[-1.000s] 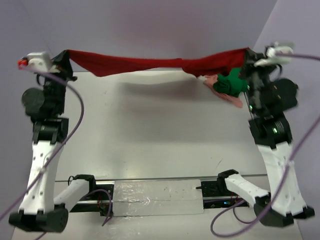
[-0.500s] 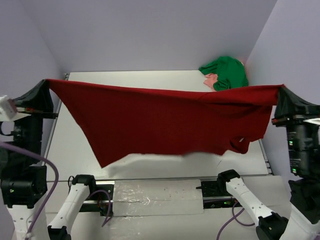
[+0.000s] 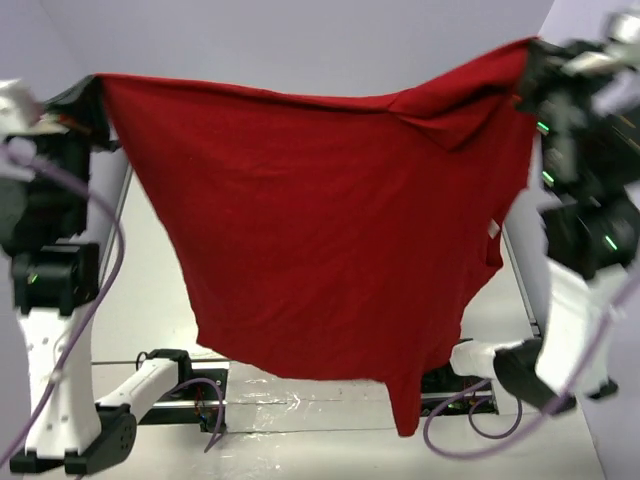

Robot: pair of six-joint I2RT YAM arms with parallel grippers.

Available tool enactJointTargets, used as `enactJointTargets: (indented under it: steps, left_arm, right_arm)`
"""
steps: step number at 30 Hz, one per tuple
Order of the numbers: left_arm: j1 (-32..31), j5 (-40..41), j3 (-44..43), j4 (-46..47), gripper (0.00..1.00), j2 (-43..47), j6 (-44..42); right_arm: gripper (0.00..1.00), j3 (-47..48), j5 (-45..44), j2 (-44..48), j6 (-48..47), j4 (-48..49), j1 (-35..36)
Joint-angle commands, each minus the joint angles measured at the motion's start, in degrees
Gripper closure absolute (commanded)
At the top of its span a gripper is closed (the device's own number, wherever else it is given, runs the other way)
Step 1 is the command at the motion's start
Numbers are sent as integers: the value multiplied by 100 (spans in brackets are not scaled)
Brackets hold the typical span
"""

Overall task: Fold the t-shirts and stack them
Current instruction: Flatten the tshirt out

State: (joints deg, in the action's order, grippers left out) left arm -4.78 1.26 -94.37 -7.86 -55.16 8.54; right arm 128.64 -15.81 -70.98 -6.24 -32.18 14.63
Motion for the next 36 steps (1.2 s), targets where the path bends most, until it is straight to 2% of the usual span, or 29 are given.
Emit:
enactJointTargets:
  steps: [1,12,17,25,28,36]
  left_arm:
    - [29,68,435,591,100,-285,-27]
    - [29,103,2931,2050,100,-837,-414]
    - [29,182,3731,2945,100,-1418,-493]
    - [29,278,3865,3861,100,-2824,-563]
    - [29,375,3777,4221,100,-3342,-625]
    - [-32,884,3294,5302,100,-4538,-792]
  right_arm:
    - [100,-205,-141,-478,-62,177,13]
    - [100,-2920,-168,-996,-44,1548,22]
    - [100,-3661,-150,-1470,-44,2154,31]
    - [100,-4084,-396,-2437,-264,2962,127]
    - [100,-3943,-580,-2973,-255,3165,127]
    - [100,-3277,-1239,-4116,-386,4571,206]
